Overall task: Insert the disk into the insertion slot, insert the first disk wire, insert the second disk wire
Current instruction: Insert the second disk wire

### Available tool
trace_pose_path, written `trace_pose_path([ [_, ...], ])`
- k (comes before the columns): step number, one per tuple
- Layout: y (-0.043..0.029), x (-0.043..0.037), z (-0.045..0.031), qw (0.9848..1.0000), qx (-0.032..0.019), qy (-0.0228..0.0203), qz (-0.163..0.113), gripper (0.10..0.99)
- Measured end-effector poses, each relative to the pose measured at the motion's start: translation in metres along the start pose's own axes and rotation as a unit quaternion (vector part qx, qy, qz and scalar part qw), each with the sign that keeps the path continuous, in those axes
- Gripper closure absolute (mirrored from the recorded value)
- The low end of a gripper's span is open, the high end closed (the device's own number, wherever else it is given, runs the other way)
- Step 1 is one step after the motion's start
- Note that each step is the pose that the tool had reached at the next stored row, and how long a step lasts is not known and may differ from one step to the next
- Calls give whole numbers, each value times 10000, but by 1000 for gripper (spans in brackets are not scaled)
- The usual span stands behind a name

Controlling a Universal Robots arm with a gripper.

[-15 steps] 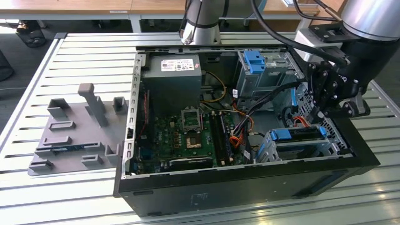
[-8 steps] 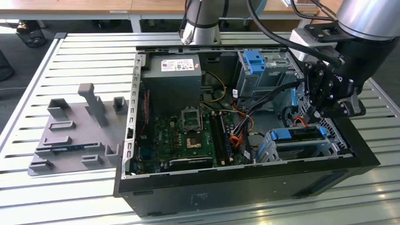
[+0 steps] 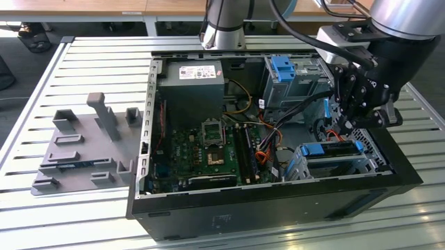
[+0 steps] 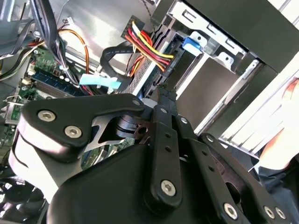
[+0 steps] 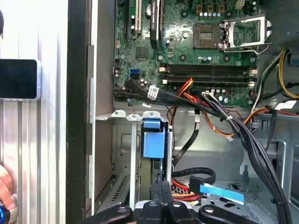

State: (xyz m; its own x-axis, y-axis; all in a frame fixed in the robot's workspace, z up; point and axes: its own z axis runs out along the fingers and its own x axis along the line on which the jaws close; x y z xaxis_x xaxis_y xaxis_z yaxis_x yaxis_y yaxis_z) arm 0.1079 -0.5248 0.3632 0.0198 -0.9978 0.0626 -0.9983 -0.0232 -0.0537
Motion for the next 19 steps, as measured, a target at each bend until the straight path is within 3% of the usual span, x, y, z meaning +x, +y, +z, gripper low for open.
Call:
trace_pose_path([
  [4,41,-1,-57,10000,0,-18,0,980],
  [9,106,-19,-64,10000,0,-24,2,980],
  [19,127,-88,-70,10000,1,-32,1,980],
])
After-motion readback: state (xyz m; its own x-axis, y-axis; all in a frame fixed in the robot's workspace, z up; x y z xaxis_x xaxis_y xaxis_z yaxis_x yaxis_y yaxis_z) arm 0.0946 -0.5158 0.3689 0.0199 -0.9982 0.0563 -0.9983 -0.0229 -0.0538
